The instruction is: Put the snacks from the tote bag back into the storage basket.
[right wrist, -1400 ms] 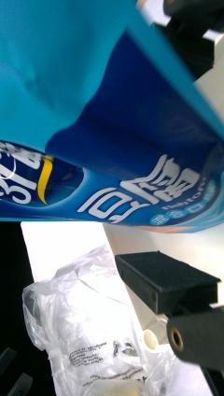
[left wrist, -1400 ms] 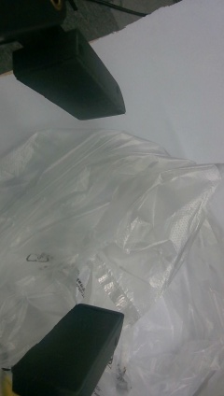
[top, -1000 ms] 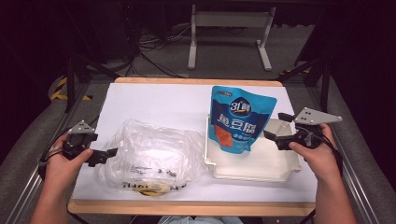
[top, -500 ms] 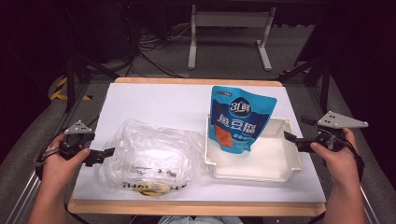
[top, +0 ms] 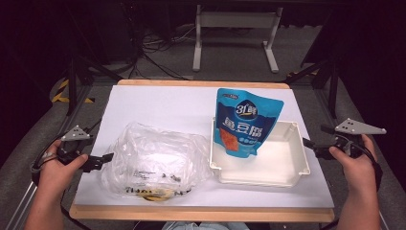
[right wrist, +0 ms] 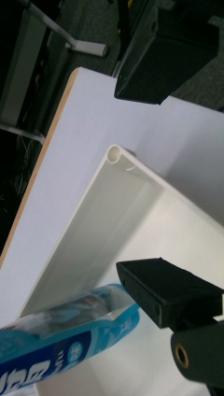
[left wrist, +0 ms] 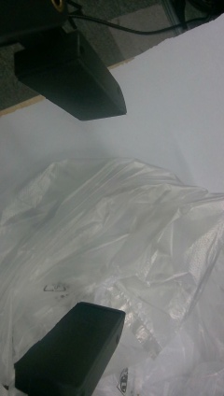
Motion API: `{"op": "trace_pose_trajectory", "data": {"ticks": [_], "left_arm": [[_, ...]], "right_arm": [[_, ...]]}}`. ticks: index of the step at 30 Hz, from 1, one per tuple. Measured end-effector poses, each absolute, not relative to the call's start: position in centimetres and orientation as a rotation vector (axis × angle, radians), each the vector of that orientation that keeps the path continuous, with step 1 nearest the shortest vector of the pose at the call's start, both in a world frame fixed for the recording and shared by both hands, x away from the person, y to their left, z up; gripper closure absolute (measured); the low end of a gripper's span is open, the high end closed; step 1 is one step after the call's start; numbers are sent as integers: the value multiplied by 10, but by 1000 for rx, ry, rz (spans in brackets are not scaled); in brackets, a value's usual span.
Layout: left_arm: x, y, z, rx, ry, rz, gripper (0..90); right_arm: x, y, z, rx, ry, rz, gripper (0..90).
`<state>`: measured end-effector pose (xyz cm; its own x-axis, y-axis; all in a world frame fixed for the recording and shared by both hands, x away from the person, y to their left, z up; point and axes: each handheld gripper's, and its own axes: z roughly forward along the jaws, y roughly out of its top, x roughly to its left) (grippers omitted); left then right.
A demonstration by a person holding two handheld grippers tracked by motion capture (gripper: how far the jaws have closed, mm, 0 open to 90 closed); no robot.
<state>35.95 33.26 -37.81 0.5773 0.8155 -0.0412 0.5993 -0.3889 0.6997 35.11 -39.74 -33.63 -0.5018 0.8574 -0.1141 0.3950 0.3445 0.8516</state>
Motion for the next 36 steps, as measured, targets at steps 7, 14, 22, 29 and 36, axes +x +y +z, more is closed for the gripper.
{"op": "trace_pose_trajectory", "data": {"ticks": [7, 14, 22, 29, 36], "left_arm": [[362, 336, -384, 2123, 1139, 401, 51], [364, 338, -387, 2136, 1143, 395, 50], [365, 338, -388, 2137, 1140, 387, 48], [365, 338, -388, 2136, 1140, 386, 47], [365, 338, -388, 2123, 1149, 385, 44]], "right_arm": [[357, -409, -351, 1146, 2063, 992, 154], [360, -414, -363, 1177, 2079, 988, 149], [362, -414, -370, 1187, 2096, 984, 143], [362, -412, -371, 1181, 2102, 985, 139], [362, -410, -370, 1174, 2103, 990, 134]]}}
